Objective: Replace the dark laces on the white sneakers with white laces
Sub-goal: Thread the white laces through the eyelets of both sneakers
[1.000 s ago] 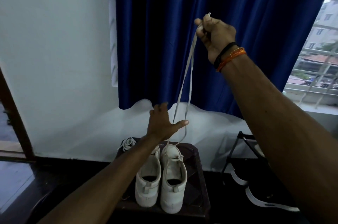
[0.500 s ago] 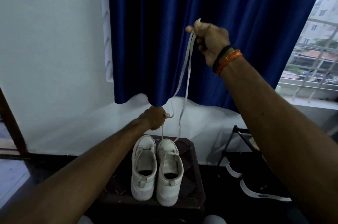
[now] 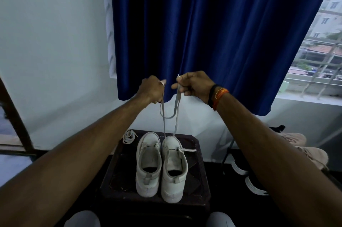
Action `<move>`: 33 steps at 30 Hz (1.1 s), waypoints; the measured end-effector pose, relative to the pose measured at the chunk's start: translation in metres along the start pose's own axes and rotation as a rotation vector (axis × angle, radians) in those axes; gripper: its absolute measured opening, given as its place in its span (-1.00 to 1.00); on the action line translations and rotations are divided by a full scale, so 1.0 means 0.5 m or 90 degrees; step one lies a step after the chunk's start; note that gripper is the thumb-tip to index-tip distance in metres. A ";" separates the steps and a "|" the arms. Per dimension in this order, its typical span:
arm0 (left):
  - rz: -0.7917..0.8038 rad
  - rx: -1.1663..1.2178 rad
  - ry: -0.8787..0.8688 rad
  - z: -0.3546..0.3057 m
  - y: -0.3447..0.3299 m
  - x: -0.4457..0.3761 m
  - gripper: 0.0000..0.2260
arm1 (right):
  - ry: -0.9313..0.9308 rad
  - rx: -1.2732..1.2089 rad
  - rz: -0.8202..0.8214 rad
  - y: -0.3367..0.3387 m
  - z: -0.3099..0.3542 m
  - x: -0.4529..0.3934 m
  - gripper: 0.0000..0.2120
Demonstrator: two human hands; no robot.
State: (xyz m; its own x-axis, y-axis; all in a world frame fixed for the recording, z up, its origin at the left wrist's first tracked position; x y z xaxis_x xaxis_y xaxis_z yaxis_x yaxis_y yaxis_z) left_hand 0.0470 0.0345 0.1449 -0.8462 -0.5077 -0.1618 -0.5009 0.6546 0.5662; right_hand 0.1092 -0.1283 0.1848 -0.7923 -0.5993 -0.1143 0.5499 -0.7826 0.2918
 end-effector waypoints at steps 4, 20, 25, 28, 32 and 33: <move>-0.054 0.075 -0.026 -0.048 0.033 -0.003 -0.59 | 0.024 -0.062 -0.064 0.011 0.016 -0.006 -0.91; 0.083 -0.107 -0.003 0.093 -0.135 0.146 -0.37 | 0.327 -0.192 -0.256 0.073 0.279 -0.005 -0.89; 0.260 -0.345 -0.123 0.147 -0.240 0.275 -0.49 | 0.396 -0.174 -0.276 0.101 0.337 -0.006 -0.91; 0.252 -0.371 -0.118 0.165 -0.262 0.295 -0.48 | 0.426 -0.138 -0.288 0.117 0.379 -0.009 -0.90; 0.266 -0.356 -0.093 0.155 -0.262 0.291 -0.44 | 0.423 -0.120 -0.299 0.132 0.421 -0.024 -0.89; 0.275 -0.351 -0.085 0.153 -0.262 0.288 -0.39 | 0.416 -0.130 -0.303 0.135 0.428 -0.028 -0.89</move>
State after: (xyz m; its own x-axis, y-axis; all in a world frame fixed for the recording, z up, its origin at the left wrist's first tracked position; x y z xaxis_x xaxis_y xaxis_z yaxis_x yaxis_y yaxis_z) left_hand -0.0231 -0.0817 -0.0143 -0.9811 -0.1709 0.0909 0.0184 0.3850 0.9227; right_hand 0.1009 -0.1368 0.4096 -0.6740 -0.1239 -0.7283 0.2817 -0.9545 -0.0983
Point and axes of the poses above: each hand's wrist, its own x-axis away from the middle knuckle, its own y-axis out of the back of the hand, z = x × y, the point moved 3 cm from there along -x, towards the middle knuckle, and after that the axes turned 3 degrees about y, right-handed, at the moved point
